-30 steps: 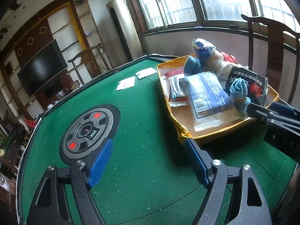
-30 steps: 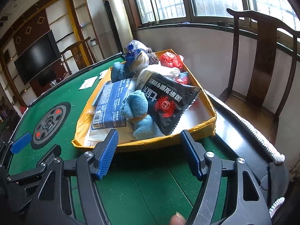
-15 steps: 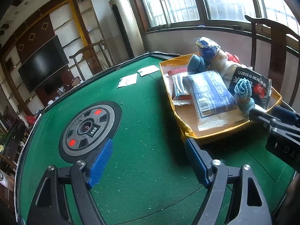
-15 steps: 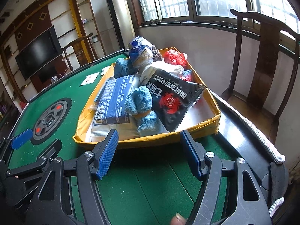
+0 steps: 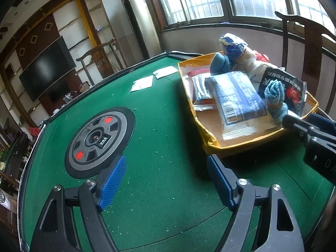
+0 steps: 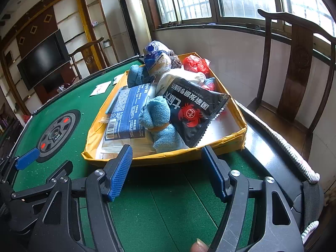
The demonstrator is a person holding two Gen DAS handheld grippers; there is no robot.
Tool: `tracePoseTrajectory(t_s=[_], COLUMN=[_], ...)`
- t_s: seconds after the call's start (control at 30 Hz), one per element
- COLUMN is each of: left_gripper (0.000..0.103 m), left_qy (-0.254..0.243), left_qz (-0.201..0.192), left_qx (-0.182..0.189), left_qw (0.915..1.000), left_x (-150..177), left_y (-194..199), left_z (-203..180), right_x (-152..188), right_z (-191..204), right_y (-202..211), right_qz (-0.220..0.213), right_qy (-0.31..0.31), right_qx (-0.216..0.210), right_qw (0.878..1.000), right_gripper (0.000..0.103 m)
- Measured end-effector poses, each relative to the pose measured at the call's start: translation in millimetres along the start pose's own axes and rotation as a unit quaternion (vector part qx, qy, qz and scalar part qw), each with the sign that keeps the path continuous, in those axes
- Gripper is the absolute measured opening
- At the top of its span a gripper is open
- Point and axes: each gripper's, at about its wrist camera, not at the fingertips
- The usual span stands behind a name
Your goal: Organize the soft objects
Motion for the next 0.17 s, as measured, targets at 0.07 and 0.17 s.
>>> tracePoseTrajectory(t_s=[0.07, 0.17], left_gripper=[0.08, 0.08], left_qy=[0.001, -0.001], left_qz=[0.001, 0.001], left_qx=[-0.01, -0.017], left_qw=[0.9999, 0.9999], left_x=[1.0, 1.5], left_y=[-0.8, -1.7], left_z=[1.4, 1.6], right_x=[0.0, 0.0], right_z=[-0.1, -0.2], right_y=[0.1, -0.2], right_qz=[0.0, 0.001], right_qy=[-0.001, -0.002], right_qx=[0.001, 0.0], right_qw=[1.0, 1.0], right_gripper=[0.069, 0.069])
Point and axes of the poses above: each gripper's, at about its wrist camera, not at the fingertips, and y roughly against the way its jaws point, z to its left, x to its underside, and after that the axes turned 7 degrees about -z, right-handed
